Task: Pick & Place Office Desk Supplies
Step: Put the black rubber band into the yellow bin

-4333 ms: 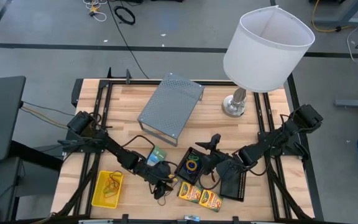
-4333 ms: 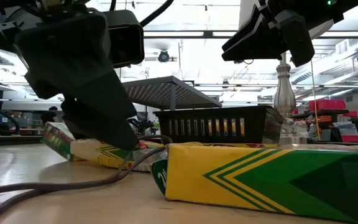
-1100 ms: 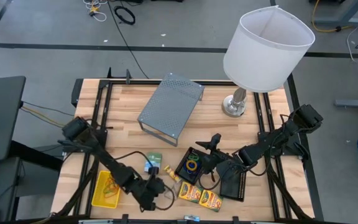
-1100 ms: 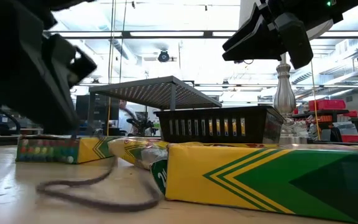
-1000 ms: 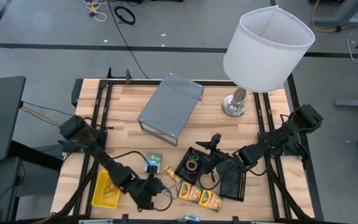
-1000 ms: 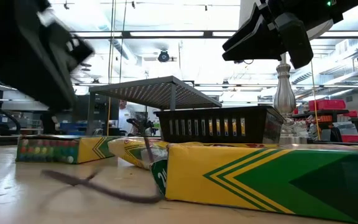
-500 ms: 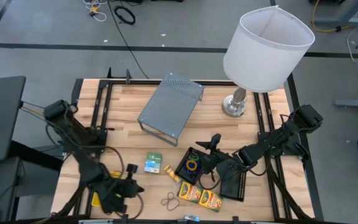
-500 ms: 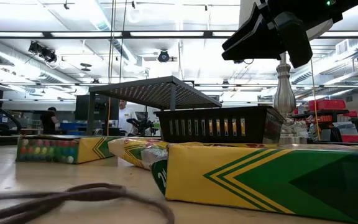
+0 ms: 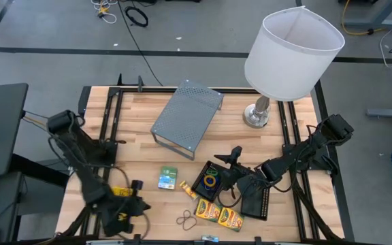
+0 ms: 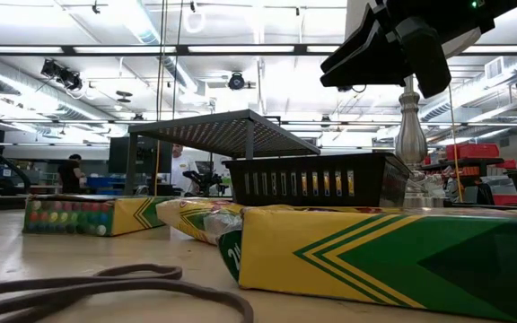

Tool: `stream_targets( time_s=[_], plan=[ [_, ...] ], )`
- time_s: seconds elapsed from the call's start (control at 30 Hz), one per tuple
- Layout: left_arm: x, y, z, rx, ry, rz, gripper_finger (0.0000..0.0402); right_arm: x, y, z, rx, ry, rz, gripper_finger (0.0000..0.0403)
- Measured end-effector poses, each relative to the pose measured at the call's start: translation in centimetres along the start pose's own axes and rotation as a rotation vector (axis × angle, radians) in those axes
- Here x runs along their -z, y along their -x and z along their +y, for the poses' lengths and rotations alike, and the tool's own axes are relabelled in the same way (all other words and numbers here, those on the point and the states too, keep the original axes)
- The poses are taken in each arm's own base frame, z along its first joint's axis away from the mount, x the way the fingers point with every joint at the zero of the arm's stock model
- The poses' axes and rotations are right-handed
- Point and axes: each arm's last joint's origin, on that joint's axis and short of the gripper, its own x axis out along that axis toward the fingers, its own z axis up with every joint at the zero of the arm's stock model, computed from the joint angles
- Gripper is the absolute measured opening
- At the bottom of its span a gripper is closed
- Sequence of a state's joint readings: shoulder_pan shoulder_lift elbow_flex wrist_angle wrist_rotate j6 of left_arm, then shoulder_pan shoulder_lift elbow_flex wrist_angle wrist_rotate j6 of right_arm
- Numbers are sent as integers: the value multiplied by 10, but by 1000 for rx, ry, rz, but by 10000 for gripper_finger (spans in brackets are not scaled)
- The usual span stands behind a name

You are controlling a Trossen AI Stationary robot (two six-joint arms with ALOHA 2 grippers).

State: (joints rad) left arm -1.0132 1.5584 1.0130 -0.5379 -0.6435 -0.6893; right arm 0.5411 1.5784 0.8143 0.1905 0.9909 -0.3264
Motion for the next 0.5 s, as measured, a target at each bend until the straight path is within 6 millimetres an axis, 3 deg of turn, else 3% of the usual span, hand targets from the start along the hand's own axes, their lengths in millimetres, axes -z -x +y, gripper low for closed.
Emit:
stream_targets(
  time_s=[0.17, 0.5],
  plan=[
    [-14, -45, 3, 54, -6, 11, 41, 0, 0, 0, 0, 1, 0, 188],
    [-34, -105, 19, 241, -80, -13, 200, 0, 0, 0, 1, 4, 2, 188]
  ],
)
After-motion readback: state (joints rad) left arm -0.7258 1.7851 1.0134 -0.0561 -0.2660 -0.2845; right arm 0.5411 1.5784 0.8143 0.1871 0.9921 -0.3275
